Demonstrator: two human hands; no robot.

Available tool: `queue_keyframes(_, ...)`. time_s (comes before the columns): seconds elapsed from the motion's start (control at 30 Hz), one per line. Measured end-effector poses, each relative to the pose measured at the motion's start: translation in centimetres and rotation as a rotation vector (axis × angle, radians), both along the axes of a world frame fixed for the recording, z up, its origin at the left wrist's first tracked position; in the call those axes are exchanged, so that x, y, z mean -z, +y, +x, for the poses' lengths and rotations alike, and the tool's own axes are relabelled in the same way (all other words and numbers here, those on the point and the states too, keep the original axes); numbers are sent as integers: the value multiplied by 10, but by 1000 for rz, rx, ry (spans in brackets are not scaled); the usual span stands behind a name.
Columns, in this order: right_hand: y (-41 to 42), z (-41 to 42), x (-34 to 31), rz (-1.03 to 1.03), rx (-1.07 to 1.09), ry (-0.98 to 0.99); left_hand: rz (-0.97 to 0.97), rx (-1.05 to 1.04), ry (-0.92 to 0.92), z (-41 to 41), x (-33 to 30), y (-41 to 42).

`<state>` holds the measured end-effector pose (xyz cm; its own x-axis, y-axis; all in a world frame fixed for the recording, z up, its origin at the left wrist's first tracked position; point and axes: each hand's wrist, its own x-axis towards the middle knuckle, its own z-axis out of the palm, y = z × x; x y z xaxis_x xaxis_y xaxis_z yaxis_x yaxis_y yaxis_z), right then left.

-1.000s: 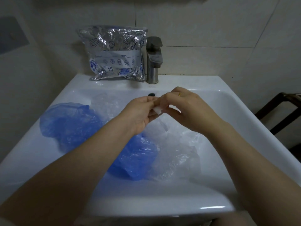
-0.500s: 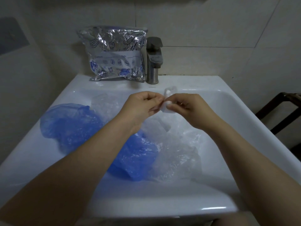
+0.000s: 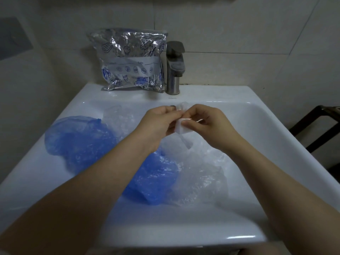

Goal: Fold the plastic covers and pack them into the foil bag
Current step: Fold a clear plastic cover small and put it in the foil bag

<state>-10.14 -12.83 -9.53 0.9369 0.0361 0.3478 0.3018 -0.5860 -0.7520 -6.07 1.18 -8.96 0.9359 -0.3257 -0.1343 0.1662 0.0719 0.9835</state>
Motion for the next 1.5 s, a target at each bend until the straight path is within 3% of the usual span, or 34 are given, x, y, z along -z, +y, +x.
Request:
queue_keyframes(0.23, 1, 0, -2, 276, 189, 153, 14, 122, -108, -5, -2, -2)
queue_keyframes(0.43, -11, -2, -3, 395, -176, 380, 80, 223, -95, -6, -1, -3)
queue_keyframes(0.6, -17, -4, -7, 563, -273, 465, 62, 270, -140, -4, 1, 0)
queue_keyframes(0.8, -9, -2, -7, 435, -29, 157, 354, 159, -401, 1, 9, 0)
queue_keyframes(1.0, -5, 0, -1, 199, 77, 112, 415, 51, -550, 0, 9, 0)
queue_keyframes(1.07, -4, 1, -1, 147, 106, 41, 361, 34, -511, 1, 9, -1)
queue_keyframes(1.27, -8, 1, -4, -136, 78, -279, 77, 100, -5, -2, 2, -1)
queue_keyframes(1.5, -10, 3, -2, -255, 21, -342, 34, 154, 69, -2, -4, 5)
